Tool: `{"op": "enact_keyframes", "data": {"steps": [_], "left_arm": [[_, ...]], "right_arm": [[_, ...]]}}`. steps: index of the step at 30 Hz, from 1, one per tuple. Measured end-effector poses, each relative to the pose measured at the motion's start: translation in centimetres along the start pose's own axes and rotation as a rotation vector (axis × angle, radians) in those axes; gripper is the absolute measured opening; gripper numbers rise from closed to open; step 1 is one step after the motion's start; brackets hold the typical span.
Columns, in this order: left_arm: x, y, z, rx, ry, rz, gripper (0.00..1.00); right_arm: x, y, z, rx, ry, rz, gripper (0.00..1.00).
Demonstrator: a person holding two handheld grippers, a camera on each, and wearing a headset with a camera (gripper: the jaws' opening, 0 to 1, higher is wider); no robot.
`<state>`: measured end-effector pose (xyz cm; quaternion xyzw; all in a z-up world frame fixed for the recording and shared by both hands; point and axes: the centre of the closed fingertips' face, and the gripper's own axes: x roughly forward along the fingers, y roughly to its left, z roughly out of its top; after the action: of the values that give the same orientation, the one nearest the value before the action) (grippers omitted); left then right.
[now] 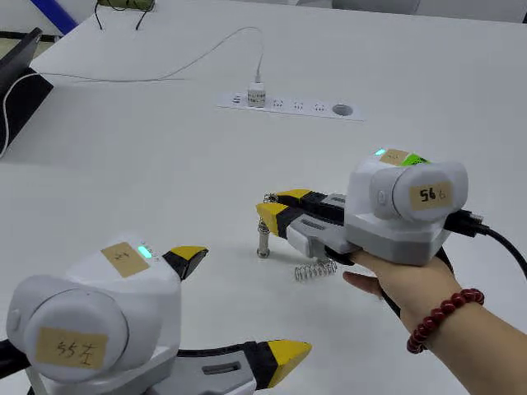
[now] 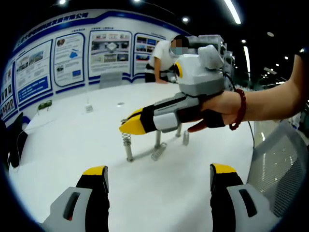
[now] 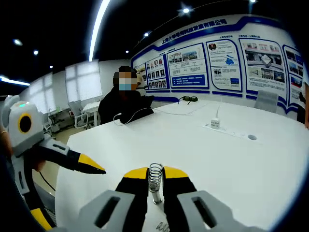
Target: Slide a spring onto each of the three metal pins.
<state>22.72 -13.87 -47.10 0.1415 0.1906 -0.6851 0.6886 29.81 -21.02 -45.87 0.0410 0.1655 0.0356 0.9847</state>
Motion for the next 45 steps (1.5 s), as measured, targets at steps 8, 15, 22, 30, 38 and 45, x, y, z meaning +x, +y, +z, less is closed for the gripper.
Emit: {"op": "enact_keyframes", "data": {"steps": [8,15,22,30,38,45], "left_arm": [[0.0,0.0,-0.1,-0.006,0.002,0.001,0.87],[0.0,0.0,-0.2,-0.008,0.004,0.004,0.87],[0.0,0.0,-0.2,-0.007,0.005,0.005,0.86],[0.0,0.1,-0.3,-0.010,0.008,0.007,0.86],[0.0,0.1,-0.3,-0.007,0.007,0.006,0.84],[-0.1,0.2,-0.4,-0.003,0.010,0.009,0.83]], "right_arm": [[0.2,0.3,-0.8,-0.045,0.032,0.002,0.12],[0.7,0.3,-1.7,-0.047,0.061,0.001,0.12],[0.9,0.3,-2.8,-0.056,0.096,0.002,0.12],[1.2,0.2,-3.6,-0.060,0.121,0.000,0.12],[1.4,0.2,-4.2,-0.069,0.137,-0.002,0.12],[1.1,0.3,-3.7,-0.050,0.127,0.000,0.19]]}}
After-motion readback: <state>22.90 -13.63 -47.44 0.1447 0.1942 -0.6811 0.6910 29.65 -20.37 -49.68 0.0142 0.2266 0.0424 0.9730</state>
